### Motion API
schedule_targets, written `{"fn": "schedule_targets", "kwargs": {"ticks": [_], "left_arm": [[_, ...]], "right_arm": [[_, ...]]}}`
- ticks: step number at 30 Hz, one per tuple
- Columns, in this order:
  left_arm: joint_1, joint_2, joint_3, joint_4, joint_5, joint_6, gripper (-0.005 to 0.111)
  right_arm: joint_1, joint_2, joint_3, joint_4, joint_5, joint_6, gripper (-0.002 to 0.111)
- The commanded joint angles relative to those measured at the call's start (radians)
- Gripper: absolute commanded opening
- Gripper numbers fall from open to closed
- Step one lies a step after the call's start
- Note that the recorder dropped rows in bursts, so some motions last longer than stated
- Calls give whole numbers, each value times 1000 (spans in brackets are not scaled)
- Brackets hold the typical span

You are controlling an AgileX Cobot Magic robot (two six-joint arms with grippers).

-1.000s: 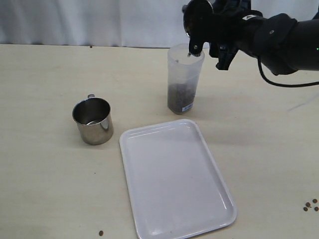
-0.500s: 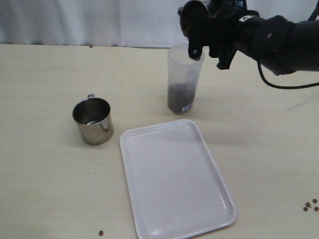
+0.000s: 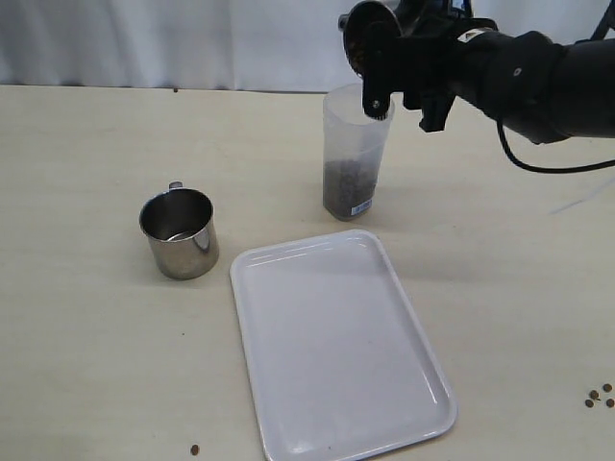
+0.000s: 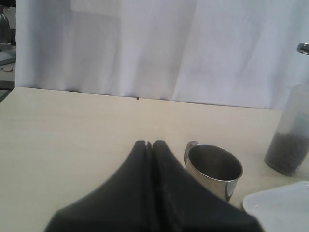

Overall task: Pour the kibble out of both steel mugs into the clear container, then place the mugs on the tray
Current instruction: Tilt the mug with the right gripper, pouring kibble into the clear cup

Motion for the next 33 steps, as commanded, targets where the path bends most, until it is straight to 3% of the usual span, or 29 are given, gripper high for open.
{"fn": "schedule_targets", "kwargs": {"ticks": [1,33], "left_arm": [[-1,-2,3,-1,-4,-5,0],[-1,-2,3,-1,-4,-5,0]], "right_arm": [[3,-10,-2,-40,-46,-1,5],[1,23,-2,-93,-101,-1,5]]}}
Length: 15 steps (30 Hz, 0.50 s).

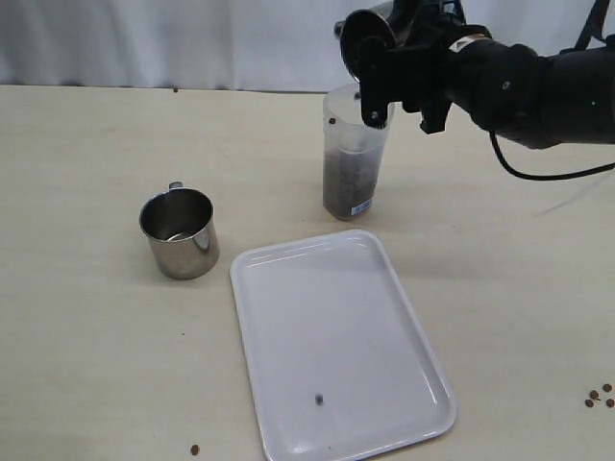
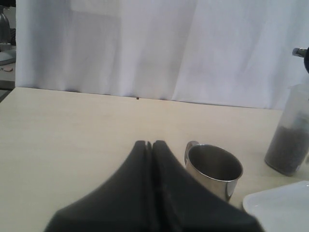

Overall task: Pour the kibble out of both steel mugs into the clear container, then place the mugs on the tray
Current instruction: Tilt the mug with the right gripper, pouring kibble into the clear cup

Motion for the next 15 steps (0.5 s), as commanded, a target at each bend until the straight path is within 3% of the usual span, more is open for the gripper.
{"fn": "schedule_targets", "kwargs": {"ticks": [1,15], "left_arm": [[-1,-2,3,-1,-4,-5,0],[-1,-2,3,-1,-4,-5,0]], "right_arm": [[1,-5,-4,-14,-61,-1,5],[1,-5,-4,-66,-61,-1,5]]}}
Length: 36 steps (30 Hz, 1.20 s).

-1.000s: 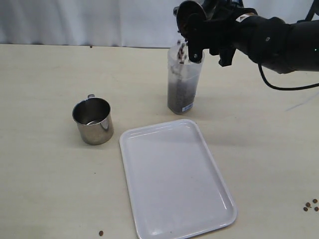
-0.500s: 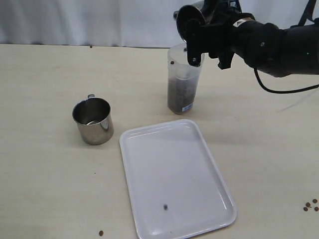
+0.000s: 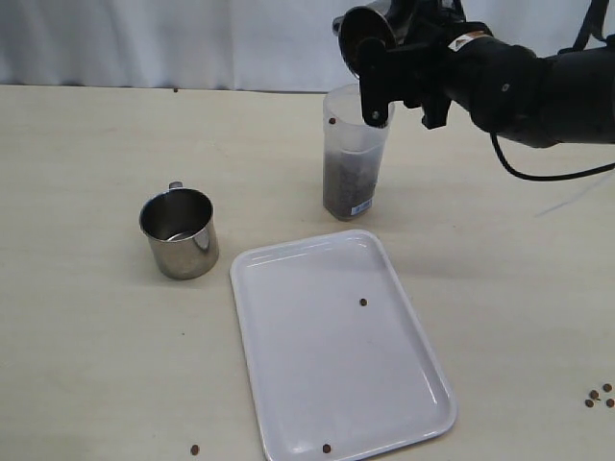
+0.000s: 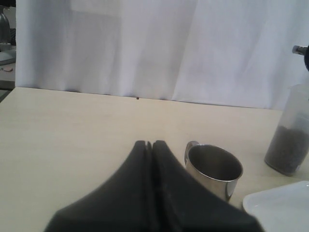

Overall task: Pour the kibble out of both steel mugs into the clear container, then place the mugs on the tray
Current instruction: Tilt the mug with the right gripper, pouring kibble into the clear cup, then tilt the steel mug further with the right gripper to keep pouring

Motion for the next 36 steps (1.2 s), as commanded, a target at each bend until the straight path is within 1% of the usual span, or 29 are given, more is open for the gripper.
{"fn": "schedule_targets", "kwargs": {"ticks": [1,11,18,36], "left_arm": [[-1,-2,3,-1,-4,-5,0],[-1,-2,3,-1,-4,-5,0],[-1,-2,3,-1,-4,-5,0],[-1,-2,3,-1,-4,-5,0]], "right_arm": [[1,-6,-4,-16,-38,-1,5],[1,-6,-4,-61,-38,-1,5],[1,-6,-4,-61,-77,-1,5],[1,-4,-4,-68,-83,-1,5]]}}
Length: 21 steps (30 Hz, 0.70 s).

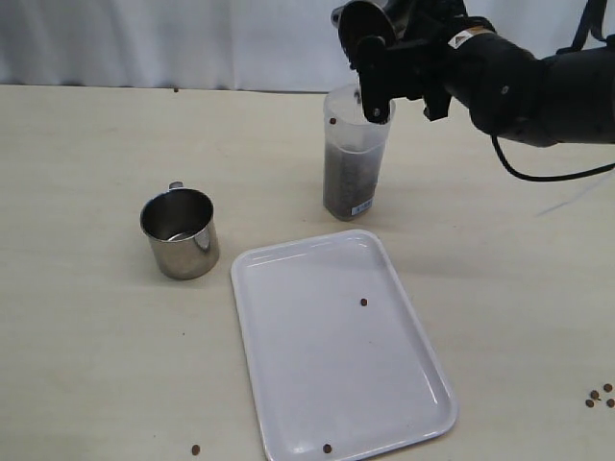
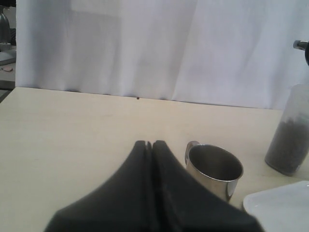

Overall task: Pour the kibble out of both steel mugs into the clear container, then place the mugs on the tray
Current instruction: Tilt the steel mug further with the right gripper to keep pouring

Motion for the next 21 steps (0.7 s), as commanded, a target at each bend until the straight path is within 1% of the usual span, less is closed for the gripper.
{"fn": "schedule_targets", "kwargs": {"ticks": [1,11,21], "left_arm": [[-1,-2,3,-1,-4,-5,0],[-1,-2,3,-1,-4,-5,0],[-1,-2,3,-1,-4,-5,0]], "right_arm": [[1,0,-4,-16,-41,-1,5],[1,41,-4,-37,-90,-1,5],[1,41,-4,-41,-99,-1,5]]}}
